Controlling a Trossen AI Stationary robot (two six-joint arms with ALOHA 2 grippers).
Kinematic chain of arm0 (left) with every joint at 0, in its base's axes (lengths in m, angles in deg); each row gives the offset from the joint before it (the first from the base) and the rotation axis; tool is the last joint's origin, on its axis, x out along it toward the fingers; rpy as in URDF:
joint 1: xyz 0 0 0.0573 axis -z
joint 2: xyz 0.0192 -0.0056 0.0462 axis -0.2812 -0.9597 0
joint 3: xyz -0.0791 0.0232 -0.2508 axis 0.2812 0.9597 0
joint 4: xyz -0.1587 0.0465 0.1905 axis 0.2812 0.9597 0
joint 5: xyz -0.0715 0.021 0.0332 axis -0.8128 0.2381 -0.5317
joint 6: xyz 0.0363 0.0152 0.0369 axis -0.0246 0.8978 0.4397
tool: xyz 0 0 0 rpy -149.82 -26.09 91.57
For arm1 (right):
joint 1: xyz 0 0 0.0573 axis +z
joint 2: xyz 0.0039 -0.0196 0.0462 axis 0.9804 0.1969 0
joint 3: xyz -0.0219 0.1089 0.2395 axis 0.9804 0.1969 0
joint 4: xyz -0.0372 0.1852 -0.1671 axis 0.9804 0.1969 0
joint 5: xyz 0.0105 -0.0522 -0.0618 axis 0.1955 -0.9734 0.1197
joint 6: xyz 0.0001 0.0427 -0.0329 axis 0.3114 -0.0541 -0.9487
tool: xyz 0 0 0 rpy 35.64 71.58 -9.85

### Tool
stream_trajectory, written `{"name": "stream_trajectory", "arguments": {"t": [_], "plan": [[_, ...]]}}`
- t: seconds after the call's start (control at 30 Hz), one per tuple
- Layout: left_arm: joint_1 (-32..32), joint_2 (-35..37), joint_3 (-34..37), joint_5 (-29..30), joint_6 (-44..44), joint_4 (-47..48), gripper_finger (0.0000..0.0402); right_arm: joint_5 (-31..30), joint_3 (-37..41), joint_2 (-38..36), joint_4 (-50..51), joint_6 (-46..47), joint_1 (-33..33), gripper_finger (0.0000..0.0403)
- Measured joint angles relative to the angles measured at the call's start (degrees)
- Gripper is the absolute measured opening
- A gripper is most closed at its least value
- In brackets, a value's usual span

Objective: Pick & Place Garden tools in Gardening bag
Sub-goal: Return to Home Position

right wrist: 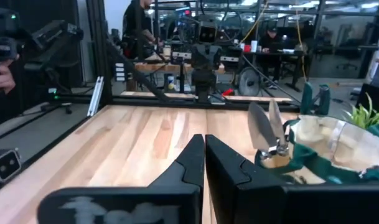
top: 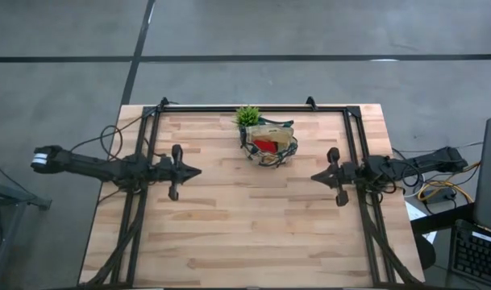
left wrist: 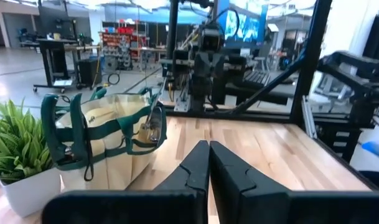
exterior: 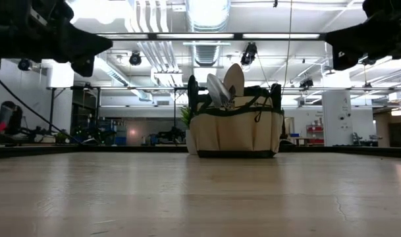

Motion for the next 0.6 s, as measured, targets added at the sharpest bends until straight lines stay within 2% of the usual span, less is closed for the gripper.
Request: {"name": "stream_trajectory", "arguments": {"t": [0.23, 0.47, 0.6], "plan": [[0.0, 8.1, 5.0, 0.0, -0.5, -0.1, 0.0016, 2.2, 2.9, -3.0, -1.5, -0.5, -1.2, 0.0008], [0.0, 15.8, 5.2, -0.1, -0.5, 5.3, 0.0016, 4.4, 3.5, -3.6, -1.3, -0.5, -4.5, 0.0008], [0.0, 18.8, 5.3, -0.6, -0.6, 8.6, 0.0016, 7.7, 4.7, -3.7, -0.7, 0.8, -6.8, 0.0008]]}}
